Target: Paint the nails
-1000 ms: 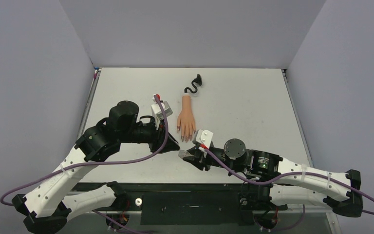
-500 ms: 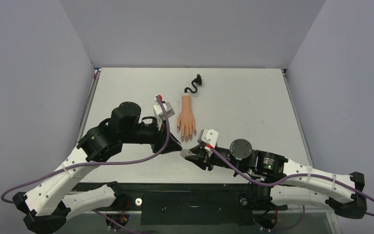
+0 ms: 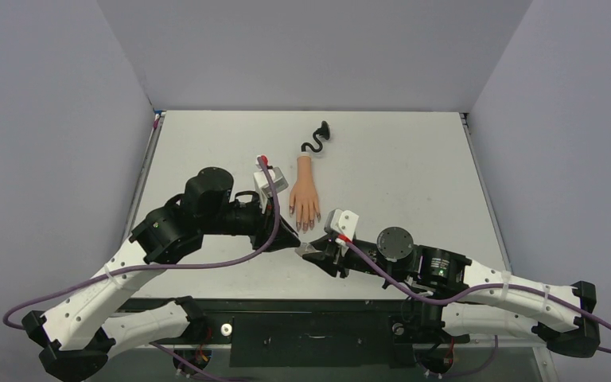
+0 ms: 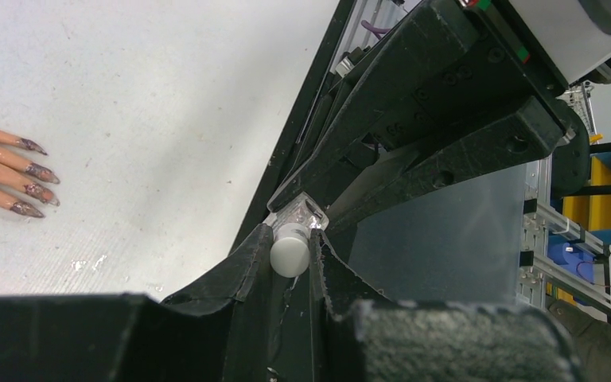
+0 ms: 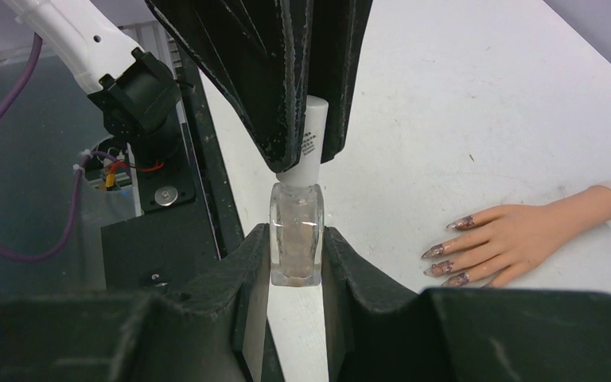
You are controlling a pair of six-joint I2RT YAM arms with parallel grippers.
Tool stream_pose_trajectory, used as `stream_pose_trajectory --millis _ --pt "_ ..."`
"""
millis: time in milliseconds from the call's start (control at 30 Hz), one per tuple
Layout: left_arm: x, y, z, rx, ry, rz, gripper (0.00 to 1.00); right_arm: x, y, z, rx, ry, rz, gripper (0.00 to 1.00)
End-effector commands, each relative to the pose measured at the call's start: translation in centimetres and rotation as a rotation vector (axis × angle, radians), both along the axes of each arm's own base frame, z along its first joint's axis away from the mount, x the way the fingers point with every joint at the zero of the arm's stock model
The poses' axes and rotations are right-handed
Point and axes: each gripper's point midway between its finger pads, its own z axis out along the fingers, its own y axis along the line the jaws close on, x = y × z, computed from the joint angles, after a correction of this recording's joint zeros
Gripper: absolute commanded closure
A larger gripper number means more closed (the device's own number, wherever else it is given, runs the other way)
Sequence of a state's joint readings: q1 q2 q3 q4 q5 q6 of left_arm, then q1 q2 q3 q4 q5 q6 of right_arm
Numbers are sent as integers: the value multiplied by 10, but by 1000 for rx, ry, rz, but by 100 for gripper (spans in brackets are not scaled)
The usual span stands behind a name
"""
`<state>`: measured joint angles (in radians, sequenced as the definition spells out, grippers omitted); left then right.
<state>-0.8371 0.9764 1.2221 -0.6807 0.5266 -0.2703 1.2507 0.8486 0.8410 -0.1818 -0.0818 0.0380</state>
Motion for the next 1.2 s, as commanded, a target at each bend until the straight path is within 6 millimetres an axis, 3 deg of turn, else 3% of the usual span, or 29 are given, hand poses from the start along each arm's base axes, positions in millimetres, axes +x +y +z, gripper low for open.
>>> stream_pose_trajectory --millis 0,433,467,633,833,1033,1167 --pt "-1 -7 2 -20 -6 -13 100 5 0 43 146 -42 -27 100" --pt "-4 -11 3 -20 -13 -25 99 8 -1 44 152 -40 -50 100" --pt "-5 -10 3 -21 -15 -25 96 8 -1 43 153 -39 -50 100" --pt "-3 -7 14 -46 -46 -5 58 8 -3 42 154 -36 -51 100" --pt "5 0 42 -103 -83 87 28 9 -7 39 160 -30 -68 100" --pt "20 12 73 -193 -131 229 24 25 -18 42 217 -17 -187 100" --pt "21 13 81 -277 -196 234 30 33 -25 53 273 -17 -248 100"
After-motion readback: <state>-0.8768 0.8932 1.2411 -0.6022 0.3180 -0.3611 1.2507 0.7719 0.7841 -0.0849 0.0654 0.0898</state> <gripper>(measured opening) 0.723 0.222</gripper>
